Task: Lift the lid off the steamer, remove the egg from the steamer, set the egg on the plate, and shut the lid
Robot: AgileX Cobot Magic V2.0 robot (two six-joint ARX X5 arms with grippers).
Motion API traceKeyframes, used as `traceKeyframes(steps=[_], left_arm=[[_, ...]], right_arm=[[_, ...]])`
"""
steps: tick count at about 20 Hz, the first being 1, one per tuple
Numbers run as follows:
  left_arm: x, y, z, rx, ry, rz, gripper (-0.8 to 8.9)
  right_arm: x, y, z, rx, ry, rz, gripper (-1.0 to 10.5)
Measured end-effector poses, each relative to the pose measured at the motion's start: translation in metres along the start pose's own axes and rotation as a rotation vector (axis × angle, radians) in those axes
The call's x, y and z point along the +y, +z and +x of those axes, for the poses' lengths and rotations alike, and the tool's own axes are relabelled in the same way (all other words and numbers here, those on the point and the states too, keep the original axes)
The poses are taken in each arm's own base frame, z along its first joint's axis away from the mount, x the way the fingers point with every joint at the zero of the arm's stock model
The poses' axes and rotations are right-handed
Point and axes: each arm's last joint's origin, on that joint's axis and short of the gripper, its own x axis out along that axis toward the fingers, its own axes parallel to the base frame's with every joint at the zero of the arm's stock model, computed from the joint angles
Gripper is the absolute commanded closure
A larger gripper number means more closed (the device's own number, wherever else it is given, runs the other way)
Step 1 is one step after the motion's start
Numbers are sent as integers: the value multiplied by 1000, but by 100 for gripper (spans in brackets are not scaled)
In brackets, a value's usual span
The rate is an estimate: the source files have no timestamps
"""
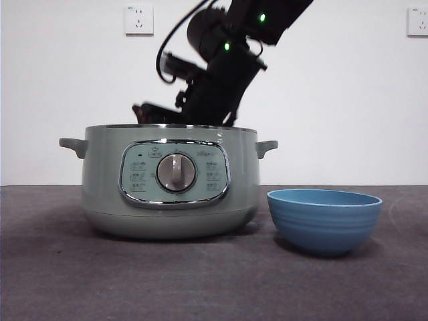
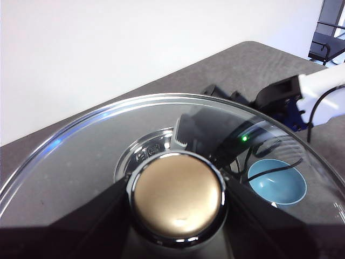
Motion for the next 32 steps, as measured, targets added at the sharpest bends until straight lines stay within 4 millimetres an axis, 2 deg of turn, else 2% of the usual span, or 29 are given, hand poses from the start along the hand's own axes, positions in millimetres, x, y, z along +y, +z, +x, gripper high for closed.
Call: traceKeyframes(steps=[5,7,9,11,14,15,17,20,21,30,32], left_arm=[[0,0,0,0,0,0,822],[0,0,0,0,0,0,822],[0,0,0,0,0,0,822],[0,-1,0,6,-1,0,822],[0,-1,0,14,-2,-1,822],[0,-1,0,14,-2,-1,822],[0,-1,0,15,-2,-2,822],[0,-2,0,16,-2,-2,822],[0,-2,0,16,-2,-2,822],[0,-2,0,24,-3,-3,822],[0,-2,0,24,-3,-3,822]], right_arm=[[0,-4,6,26,-4,4,428],[0,-5,6,39,-2,6,515],[1,-5,6,40,-1,5,519],[1,-5,6,41,-1,5,631],[1,-5,6,38,-1,4,650],[1,-5,6,38,-1,5,715],[1,-5,6,36,1,4,736],[1,-5,6,35,6,5,929],[1,-5,6,35,7,5,959],[1,-2,5,11,3,-1,959],[3,5,-9,-12,-11,-5,959]])
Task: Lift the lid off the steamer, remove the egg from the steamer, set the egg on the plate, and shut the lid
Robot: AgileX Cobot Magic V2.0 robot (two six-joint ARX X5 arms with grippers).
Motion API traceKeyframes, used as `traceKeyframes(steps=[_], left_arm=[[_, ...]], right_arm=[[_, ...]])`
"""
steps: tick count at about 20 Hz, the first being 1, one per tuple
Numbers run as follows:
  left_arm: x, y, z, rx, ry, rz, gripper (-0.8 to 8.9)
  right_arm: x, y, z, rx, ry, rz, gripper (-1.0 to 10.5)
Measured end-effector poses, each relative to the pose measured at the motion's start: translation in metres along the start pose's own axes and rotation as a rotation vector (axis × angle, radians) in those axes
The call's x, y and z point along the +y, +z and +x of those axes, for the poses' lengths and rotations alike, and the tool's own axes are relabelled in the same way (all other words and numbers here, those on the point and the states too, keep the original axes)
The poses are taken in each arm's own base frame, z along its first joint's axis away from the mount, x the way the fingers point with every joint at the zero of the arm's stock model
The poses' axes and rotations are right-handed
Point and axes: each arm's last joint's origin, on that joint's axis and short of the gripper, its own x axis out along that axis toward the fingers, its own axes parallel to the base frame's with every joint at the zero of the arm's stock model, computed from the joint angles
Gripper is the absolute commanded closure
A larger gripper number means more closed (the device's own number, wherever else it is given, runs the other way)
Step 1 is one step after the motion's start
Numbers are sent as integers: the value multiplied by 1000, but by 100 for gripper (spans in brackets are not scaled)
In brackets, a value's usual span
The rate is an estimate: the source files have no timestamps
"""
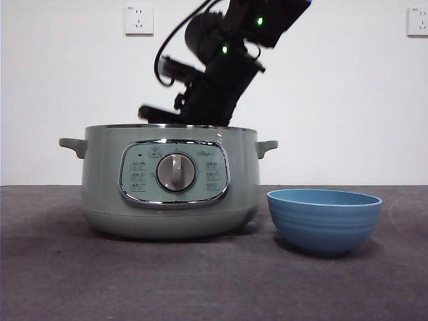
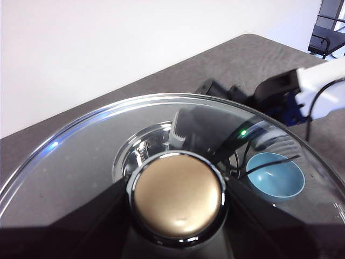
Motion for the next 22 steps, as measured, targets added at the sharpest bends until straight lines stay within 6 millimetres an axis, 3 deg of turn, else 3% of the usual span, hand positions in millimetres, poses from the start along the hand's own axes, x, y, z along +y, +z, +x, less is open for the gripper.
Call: traceKeyframes(steps=[3,5,12,14,17,22], left_arm=[[0,0,0,0,0,0,822],[0,0,0,0,0,0,822],[0,0,0,0,-2,0,822],[0,0,0,0,-4,0,822],[0,0,0,-1,-11,0,822],[0,0,0,-1,-12,0,822]], right_arm=[[10,33,-81,-143,-56,-22,959],[17,40,-135,-176,-81,-24,959],[17,17,-257,-142,-188,30,959],[8,6,-271,-96,-219,69,959],[-11,-8,-273,-6,-260,131,959],[-27,-41,-237,94,-219,175,959]])
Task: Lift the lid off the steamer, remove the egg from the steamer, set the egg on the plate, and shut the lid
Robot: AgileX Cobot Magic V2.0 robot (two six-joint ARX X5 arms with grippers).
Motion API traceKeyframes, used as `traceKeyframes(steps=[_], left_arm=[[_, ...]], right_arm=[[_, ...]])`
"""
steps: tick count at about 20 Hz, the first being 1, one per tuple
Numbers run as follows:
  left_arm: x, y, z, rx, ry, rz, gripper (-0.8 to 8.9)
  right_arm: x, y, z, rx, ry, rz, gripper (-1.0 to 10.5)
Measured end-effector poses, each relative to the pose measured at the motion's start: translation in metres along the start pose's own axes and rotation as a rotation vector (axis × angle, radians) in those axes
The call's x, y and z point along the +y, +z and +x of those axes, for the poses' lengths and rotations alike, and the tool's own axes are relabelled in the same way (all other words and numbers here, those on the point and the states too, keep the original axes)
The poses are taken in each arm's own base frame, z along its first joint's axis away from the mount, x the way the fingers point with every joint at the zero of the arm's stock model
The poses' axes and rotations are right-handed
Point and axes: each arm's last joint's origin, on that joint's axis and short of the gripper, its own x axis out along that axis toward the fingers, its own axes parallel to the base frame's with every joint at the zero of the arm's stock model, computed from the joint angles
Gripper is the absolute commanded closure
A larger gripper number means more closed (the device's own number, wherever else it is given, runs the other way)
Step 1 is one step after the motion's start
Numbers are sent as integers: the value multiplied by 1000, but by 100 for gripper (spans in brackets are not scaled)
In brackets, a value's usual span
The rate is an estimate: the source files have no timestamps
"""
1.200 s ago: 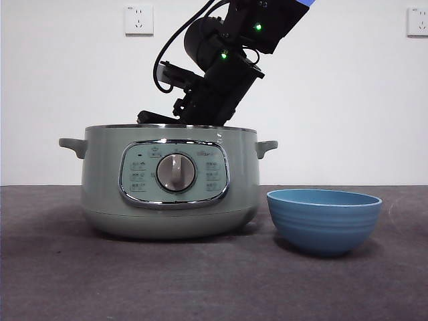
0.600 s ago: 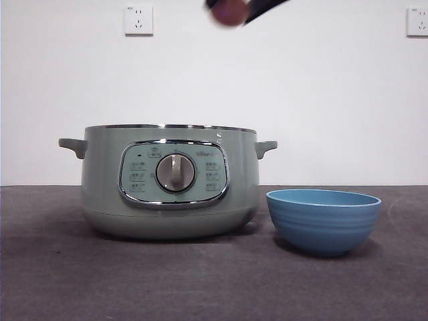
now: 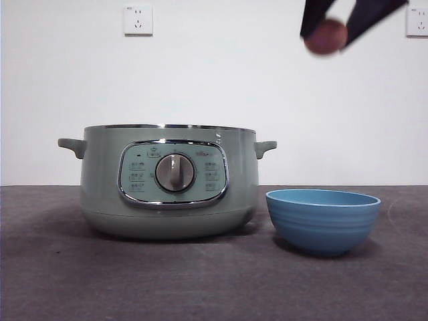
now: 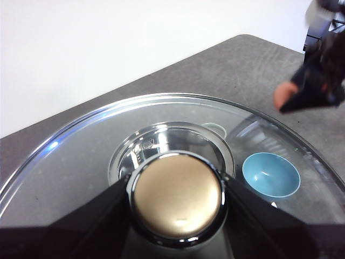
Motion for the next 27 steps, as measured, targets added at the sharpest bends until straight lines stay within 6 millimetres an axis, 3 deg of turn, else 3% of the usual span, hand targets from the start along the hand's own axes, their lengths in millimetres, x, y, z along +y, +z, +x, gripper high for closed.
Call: traceKeyframes(steps=[7,16,18,27], left_arm=[[0,0,0,1,0,0,822],[1,1,10,24,-26,-4,822],[1,1,10,24,-26,-4,822],[1,1,13,33,-27,-5,822]], right_arm=[[-1,-58,74,90,36,15,959],[-1,-76,146,225,84,29,959],[0,-78,155,243,89,26,959],[10,-79,156,256,107,0,959]])
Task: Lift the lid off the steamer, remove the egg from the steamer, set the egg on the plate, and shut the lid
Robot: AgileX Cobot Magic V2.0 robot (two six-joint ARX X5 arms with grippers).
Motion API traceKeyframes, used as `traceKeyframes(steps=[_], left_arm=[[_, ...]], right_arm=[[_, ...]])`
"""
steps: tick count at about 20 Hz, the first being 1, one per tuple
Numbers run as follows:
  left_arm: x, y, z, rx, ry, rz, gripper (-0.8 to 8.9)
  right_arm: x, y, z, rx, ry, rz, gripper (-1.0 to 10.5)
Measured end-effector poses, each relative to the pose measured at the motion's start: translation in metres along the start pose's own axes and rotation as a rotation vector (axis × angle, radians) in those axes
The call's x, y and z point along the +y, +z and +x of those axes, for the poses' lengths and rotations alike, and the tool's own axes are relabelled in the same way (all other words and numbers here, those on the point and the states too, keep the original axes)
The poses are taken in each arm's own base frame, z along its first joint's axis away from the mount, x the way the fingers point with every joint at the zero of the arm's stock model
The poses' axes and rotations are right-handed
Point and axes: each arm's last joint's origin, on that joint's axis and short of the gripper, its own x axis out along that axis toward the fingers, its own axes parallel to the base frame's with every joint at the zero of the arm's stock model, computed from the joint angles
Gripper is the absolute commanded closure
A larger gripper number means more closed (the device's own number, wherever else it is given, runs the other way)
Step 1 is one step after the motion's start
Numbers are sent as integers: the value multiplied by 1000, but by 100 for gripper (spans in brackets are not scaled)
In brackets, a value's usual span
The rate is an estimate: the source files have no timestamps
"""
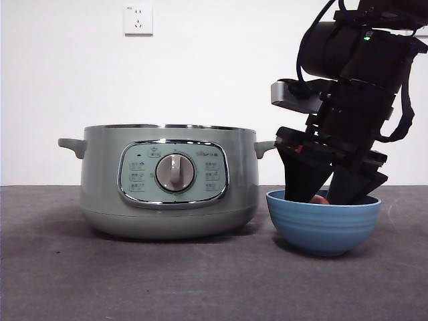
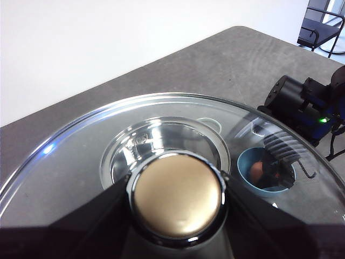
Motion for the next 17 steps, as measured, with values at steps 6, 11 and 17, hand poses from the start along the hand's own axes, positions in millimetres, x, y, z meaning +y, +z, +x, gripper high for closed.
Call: traceKeyframes(steps=[6,11,17], left_arm=[[0,0,0,1,0,0,822],[0,-1,0,11,-1,-2,822],[0,-1,2,15,-2,-2,822]], right_arm=[[-1,-1,12,27,4,3,959],[0,-1,12,33,7,-2,636],[4,0,5,20,6,-12,471]])
